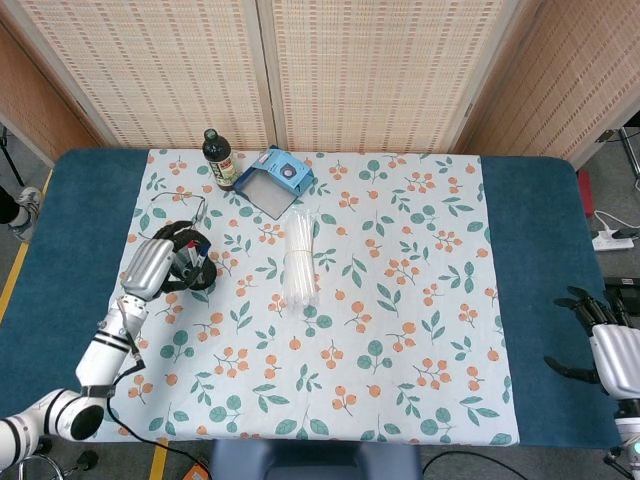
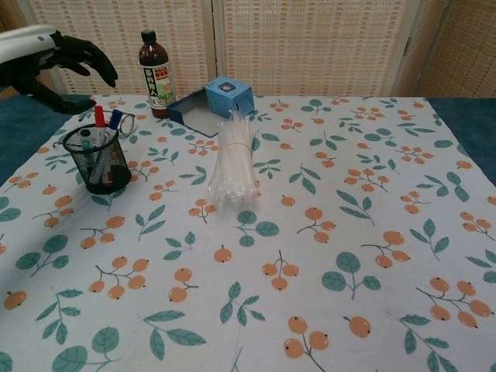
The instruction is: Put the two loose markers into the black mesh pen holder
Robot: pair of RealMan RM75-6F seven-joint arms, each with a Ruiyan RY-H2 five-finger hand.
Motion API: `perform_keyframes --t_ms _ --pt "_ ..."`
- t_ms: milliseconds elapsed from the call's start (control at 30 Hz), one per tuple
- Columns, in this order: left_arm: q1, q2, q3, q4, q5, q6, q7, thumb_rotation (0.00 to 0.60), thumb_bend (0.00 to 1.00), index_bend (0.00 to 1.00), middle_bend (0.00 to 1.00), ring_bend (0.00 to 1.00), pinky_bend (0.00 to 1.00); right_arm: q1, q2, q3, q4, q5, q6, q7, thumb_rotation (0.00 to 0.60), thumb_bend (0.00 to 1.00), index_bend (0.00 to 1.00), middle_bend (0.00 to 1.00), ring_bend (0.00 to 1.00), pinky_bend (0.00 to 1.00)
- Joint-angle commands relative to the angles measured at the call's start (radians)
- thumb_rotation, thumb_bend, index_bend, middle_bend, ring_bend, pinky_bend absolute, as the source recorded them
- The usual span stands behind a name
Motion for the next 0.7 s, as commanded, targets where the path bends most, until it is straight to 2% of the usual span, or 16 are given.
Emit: perform_keyframes --t_ms 33,100,167,200,267,300,400,500,700 --pt "0.171 0.132 0.110 -0.238 0.103 0.264 0.276 0.600 0.35 0.36 0.31 0.13 0.16 -0.002 0.002 -0.003 -0.003 -0.012 0.009 0.005 0.600 0.00 0.25 0.11 0.19 0.00" --pt "0.263 0.147 0.179 -0.247 0.170 0.386 0.356 0.600 0.35 0.36 0.31 0.13 0.16 -0.004 0.003 -0.005 -0.006 -0.022 0.014 0.007 0.600 0.00 0.25 0.11 0.19 0.00" --pt "0.340 0.128 0.225 -0.179 0.224 0.500 0.448 0.600 0.35 0.35 0.30 0.13 0.16 -0.003 0.003 -0.007 -0.006 -0.027 0.016 0.004 0.600 0.00 0.25 0.11 0.19 0.00" --pt "0.383 0.105 0.244 -0.107 0.250 0.566 0.509 0.600 0.35 0.34 0.29 0.13 0.16 -0.003 0.001 -0.008 -0.007 -0.030 0.016 0.000 0.600 0.00 0.25 0.11 0.19 0.00" --pt "0.433 0.067 0.255 0.002 0.257 0.634 0.546 0.600 0.35 0.32 0.27 0.13 0.16 -0.001 -0.003 -0.010 -0.007 -0.035 0.016 -0.008 0.600 0.00 0.25 0.11 0.19 0.00" --pt "0.459 0.046 0.253 0.062 0.234 0.651 0.526 0.600 0.35 0.31 0.26 0.13 0.16 0.000 -0.005 -0.011 -0.008 -0.039 0.016 -0.012 0.600 0.00 0.24 0.11 0.19 0.00" --pt "0.505 0.024 0.248 0.152 0.149 0.622 0.416 0.600 0.35 0.29 0.24 0.12 0.15 0.002 -0.013 -0.012 -0.006 -0.049 0.019 -0.029 0.600 0.00 0.24 0.11 0.19 0.00" --pt "0.525 0.021 0.242 0.223 0.113 0.589 0.328 0.600 0.34 0.27 0.23 0.10 0.14 0.006 -0.026 -0.012 -0.003 -0.046 0.017 -0.065 0.600 0.00 0.22 0.11 0.19 0.00" --pt "0.527 -0.005 0.218 0.336 0.106 0.571 0.295 0.600 0.35 0.28 0.18 0.07 0.13 0.013 -0.047 -0.008 0.000 -0.037 0.014 -0.120 0.600 0.00 0.22 0.11 0.18 0.00"
